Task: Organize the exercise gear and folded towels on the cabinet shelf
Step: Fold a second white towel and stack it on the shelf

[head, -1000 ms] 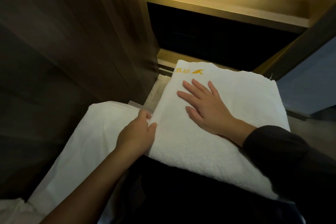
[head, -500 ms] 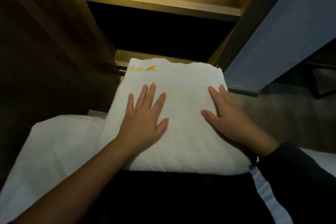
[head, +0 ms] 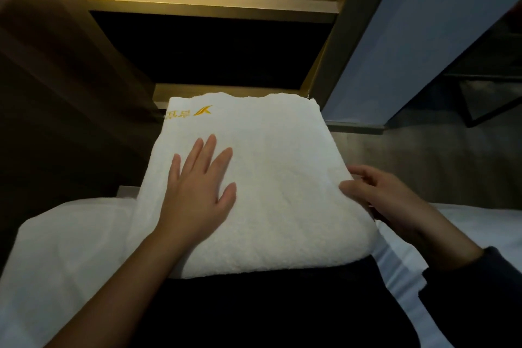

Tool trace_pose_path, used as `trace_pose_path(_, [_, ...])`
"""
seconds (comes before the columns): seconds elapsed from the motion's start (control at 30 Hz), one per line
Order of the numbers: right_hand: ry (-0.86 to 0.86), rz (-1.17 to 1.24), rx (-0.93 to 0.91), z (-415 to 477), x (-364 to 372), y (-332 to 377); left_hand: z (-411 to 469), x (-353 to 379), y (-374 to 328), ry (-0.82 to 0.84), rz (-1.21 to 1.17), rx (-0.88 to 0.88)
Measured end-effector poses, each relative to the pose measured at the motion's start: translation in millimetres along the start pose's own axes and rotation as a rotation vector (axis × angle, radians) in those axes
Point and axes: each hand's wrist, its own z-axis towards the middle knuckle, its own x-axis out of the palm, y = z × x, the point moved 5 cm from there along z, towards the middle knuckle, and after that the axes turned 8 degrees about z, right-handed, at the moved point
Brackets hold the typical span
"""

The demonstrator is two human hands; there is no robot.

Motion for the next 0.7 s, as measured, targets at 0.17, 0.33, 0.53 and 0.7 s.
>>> trace_pose_path(0.17, [0.292,0.061,0.109,-6,3,-11,0,-3,-1,-0.008,-0.014,-0.004])
trace_pose_path(0.33, [0.459,0.003,-0.011,-13,12,-13,1,0,-1,0.011,0.037,0.006])
trace_pose_path(0.53, [0.398,-0.008,-0.187,-14,6,2,1,2,1,-0.009,0.038,-0.007])
trace_pose_path(0.7, [0.573,-0.082,-0.144,-25,7,-5,2,4,1,-0.016,0.050,-0.012])
